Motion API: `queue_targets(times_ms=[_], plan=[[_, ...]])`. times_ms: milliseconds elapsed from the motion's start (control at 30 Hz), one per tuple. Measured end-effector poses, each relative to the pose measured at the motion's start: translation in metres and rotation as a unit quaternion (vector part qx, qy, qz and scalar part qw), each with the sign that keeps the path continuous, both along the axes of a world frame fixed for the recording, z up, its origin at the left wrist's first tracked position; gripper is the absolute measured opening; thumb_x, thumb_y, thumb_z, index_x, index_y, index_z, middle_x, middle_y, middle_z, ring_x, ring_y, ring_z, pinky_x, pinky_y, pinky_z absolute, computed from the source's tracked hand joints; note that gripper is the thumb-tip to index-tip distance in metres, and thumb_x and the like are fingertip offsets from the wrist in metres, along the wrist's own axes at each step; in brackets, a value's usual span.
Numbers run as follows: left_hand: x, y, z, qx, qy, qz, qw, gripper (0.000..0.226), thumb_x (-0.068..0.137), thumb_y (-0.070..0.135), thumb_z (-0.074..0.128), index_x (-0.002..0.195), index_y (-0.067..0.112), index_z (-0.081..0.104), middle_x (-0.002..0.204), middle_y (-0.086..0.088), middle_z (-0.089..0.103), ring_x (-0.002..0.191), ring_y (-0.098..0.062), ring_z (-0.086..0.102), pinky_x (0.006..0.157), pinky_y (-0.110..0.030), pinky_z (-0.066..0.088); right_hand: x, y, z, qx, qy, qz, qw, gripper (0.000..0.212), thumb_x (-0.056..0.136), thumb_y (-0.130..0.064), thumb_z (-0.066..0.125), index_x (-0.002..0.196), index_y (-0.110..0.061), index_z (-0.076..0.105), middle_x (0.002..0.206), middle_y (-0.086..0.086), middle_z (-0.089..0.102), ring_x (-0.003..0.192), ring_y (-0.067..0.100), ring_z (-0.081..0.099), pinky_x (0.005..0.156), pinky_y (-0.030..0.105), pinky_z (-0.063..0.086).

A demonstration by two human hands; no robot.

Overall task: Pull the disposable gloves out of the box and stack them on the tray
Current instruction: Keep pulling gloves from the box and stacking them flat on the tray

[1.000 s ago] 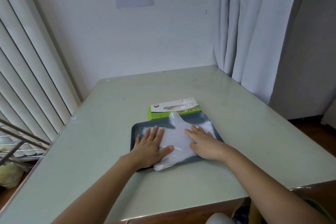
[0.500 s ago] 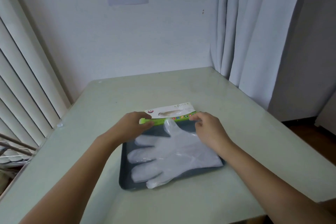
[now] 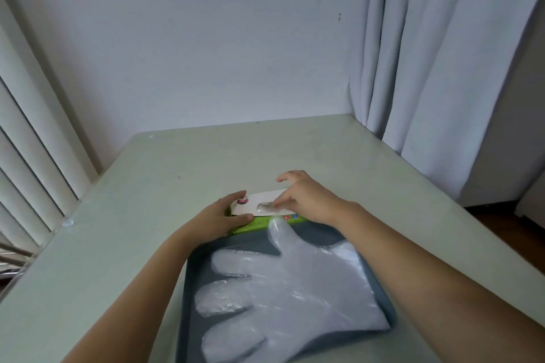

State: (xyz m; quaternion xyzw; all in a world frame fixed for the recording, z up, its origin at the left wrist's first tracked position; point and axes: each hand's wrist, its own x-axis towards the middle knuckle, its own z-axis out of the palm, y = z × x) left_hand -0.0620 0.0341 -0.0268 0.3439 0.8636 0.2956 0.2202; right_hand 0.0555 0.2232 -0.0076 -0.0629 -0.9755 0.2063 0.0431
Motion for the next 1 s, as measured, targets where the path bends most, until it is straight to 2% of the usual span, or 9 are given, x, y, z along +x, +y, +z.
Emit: queue_targets(times_ms=[67, 133, 300, 433, 567, 700, 867, 1000], plan=[[-0.004, -0.001, -0.004, 0.008, -0.014, -0.004, 1.0, 0.064, 0.089, 0.046, 0.062, 0.145, 0.043, 0.031, 0.15, 0.001, 0.036, 0.135, -0.02, 0.037, 0.11, -0.032, 0.029, -0.007, 0.003, 0.003, 0.031, -0.04, 0.048, 0.998, 0.037, 0.092, -0.048, 0.052, 0.117, -0.027, 0.069, 0.152, -0.002, 0.03, 0.141, 0.013, 0.013, 0.115, 0.032, 0.02], [-0.008, -0.001, -0.009, 0.017, -0.024, -0.006, 1.0, 0.067, 0.087, 0.047, 0.064, 0.145, 0.045, 0.03, 0.15, 0.001, 0.036, 0.134, -0.019, 0.037, 0.112, -0.033, 0.028, -0.014, 0.008, 0.001, 0.071, -0.055, 0.074, 0.993, 0.033, 0.093, -0.042, 0.055, 0.119, -0.026, 0.068, 0.152, 0.001, 0.032, 0.14, 0.015, 0.015, 0.113, 0.027, 0.019], [-0.017, -0.001, -0.018, 0.021, -0.033, -0.019, 0.999, 0.069, 0.086, 0.049, 0.064, 0.144, 0.048, 0.028, 0.15, 0.003, 0.035, 0.134, -0.018, 0.036, 0.114, -0.035, 0.028, -0.023, 0.007, -0.01, 0.063, 0.028, 0.064, 0.996, 0.024, 0.088, -0.035, 0.066, 0.097, -0.016, 0.077, 0.125, 0.001, 0.054, 0.123, 0.012, 0.038, 0.099, 0.029, 0.038], [-0.018, -0.001, -0.02, 0.035, -0.039, -0.023, 0.998, 0.069, 0.087, 0.048, 0.064, 0.145, 0.046, 0.027, 0.149, 0.004, 0.034, 0.132, -0.017, 0.037, 0.112, -0.034, 0.029, -0.022, 0.002, -0.014, 0.053, 0.064, 0.063, 0.995, 0.04, 0.088, -0.047, 0.06, 0.085, -0.011, 0.077, 0.117, -0.004, 0.054, 0.109, 0.006, 0.04, 0.088, 0.024, 0.039], [-0.02, -0.002, -0.023, 0.04, -0.042, -0.023, 0.998, 0.07, 0.086, 0.05, 0.064, 0.145, 0.047, 0.027, 0.151, 0.005, 0.034, 0.135, -0.017, 0.034, 0.115, -0.037, 0.026, -0.021, 0.001, -0.014, 0.075, 0.053, 0.083, 0.992, 0.028, 0.094, -0.03, 0.058, 0.088, -0.008, 0.074, 0.116, -0.003, 0.053, 0.101, 0.01, 0.045, 0.087, 0.024, 0.039], [-0.02, -0.001, -0.022, 0.044, -0.035, -0.026, 0.998, 0.07, 0.087, 0.047, 0.063, 0.147, 0.043, 0.026, 0.152, 0.006, 0.033, 0.142, -0.016, 0.026, 0.117, -0.038, 0.021, -0.021, 0.0, -0.016, 0.055, 0.047, 0.063, 0.995, 0.017, 0.094, -0.011, 0.054, 0.089, -0.004, 0.069, 0.114, -0.002, 0.052, 0.097, 0.01, 0.047, 0.082, 0.017, 0.035], [-0.019, -0.001, -0.022, 0.047, -0.035, -0.03, 0.998, 0.07, 0.088, 0.047, 0.063, 0.148, 0.04, 0.026, 0.153, 0.007, 0.032, 0.144, -0.016, 0.022, 0.118, -0.037, 0.02, -0.022, 0.001, -0.021, 0.029, 0.061, 0.049, 0.997, 0.014, 0.092, -0.009, 0.056, 0.079, -0.011, 0.059, 0.101, -0.005, 0.049, 0.091, 0.013, 0.048, 0.081, 0.021, 0.037], [-0.018, -0.002, -0.021, 0.056, -0.036, -0.03, 0.997, 0.07, 0.088, 0.046, 0.063, 0.148, 0.039, 0.026, 0.154, 0.007, 0.031, 0.144, -0.015, 0.021, 0.118, -0.037, 0.019, -0.021, 0.002, -0.022, -0.008, 0.082, 0.024, 0.996, 0.017, 0.09, -0.005, 0.056, 0.077, -0.016, 0.054, 0.096, -0.005, 0.05, 0.083, 0.01, 0.046, 0.072, 0.01, 0.033]])
